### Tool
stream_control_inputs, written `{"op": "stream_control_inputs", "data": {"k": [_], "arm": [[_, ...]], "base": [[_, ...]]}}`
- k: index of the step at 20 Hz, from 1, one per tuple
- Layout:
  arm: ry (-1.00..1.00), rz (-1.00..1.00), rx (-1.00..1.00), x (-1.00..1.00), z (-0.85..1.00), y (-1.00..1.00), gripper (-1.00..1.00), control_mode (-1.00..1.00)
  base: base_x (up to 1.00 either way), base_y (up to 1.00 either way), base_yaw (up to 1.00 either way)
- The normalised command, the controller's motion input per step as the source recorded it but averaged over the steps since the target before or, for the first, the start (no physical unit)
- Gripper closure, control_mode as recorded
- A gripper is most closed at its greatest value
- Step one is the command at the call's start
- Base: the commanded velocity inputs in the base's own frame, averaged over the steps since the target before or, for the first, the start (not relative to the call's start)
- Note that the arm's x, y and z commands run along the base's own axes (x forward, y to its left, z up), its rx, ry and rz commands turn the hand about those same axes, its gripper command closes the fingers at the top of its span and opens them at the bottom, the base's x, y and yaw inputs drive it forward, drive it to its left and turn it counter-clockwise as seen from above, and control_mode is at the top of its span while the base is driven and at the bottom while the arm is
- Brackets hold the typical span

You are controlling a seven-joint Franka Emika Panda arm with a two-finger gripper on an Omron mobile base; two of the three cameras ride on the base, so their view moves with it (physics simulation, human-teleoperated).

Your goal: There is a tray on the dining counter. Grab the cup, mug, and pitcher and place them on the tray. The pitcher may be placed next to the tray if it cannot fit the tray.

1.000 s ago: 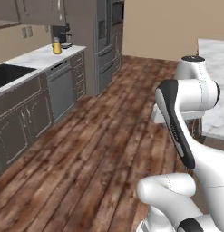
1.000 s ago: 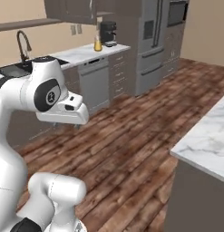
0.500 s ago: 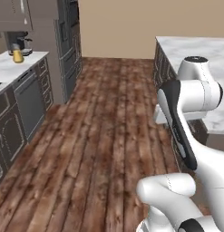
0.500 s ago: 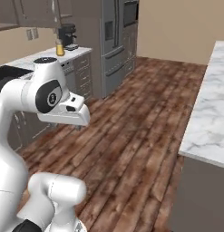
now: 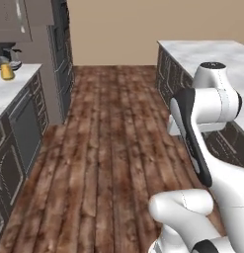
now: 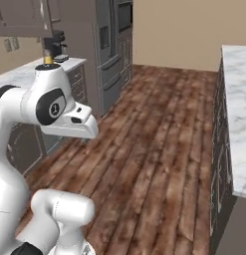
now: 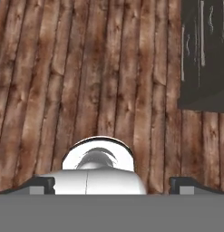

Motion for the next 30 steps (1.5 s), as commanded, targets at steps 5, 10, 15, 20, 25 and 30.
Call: {"op": "stream_control_inputs", "data": {"k": [5, 10, 15, 20, 25, 30], "arm": [[0.0, 0.0, 0.0, 0.0, 0.0, 0.0, -1.0, 1.0], [0.0, 0.0, 0.0, 0.0, 0.0, 0.0, -1.0, 1.0], [0.0, 0.0, 0.0, 0.0, 0.0, 0.0, -1.0, 1.0], [0.0, 0.0, 0.0, 0.0, 0.0, 0.0, -1.0, 1.0], [0.0, 0.0, 0.0, 0.0, 0.0, 0.0, -1.0, 1.0], [0.0, 0.0, 0.0, 0.0, 0.0, 0.0, -1.0, 1.0]], "base": [[1.0, 0.36, -0.17], [0.98, 0.27, -0.12], [1.0, 0.24, -0.12], [1.0, 0.19, -0.11], [1.0, 0.13, -0.08], [1.0, 0.12, -0.03]]}}
